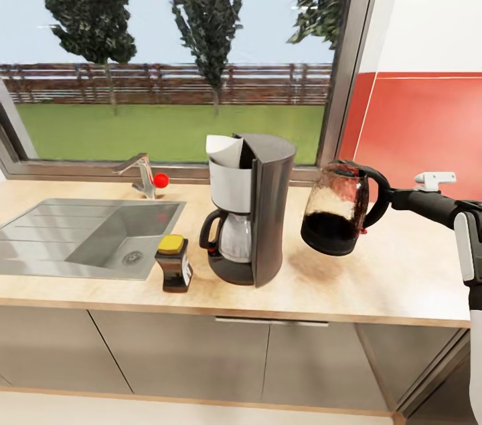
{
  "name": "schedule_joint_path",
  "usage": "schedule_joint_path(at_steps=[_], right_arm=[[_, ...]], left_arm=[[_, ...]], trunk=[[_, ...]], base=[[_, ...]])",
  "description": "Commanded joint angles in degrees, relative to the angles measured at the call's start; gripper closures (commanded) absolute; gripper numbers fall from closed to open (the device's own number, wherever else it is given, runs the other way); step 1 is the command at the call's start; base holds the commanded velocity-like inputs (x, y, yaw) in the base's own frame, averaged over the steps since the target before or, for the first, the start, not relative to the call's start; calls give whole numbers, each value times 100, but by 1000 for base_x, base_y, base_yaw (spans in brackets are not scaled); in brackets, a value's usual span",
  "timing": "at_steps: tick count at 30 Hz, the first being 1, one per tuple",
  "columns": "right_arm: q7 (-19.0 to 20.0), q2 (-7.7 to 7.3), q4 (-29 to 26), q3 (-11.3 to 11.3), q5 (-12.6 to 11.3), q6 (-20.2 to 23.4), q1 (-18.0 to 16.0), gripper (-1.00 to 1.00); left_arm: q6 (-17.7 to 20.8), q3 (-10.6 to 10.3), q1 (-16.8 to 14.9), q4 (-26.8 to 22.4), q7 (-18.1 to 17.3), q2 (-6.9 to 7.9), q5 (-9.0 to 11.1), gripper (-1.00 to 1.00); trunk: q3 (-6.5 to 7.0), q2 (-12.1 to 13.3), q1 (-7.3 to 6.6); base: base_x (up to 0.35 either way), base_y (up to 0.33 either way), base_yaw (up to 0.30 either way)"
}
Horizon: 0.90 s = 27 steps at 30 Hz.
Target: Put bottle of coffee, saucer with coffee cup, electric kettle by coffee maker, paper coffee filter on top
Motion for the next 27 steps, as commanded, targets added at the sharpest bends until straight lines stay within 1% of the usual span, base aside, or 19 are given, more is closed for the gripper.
schedule_joint_path(at_steps=[1, 27], right_arm=[[27, 1, -5, -8, -27, 36, -7, 100], [27, 1, 3, -8, -27, 36, -7, 100]], left_arm=[[-34, -48, -2, 1, -8, 1, 34, -100], [-33, -48, -4, 1, -8, 3, 34, -100]], trunk=[[-25, -46, 23], [-492, -1089, 594]], base=[[0, 0, 0], [0, 0, 0]])
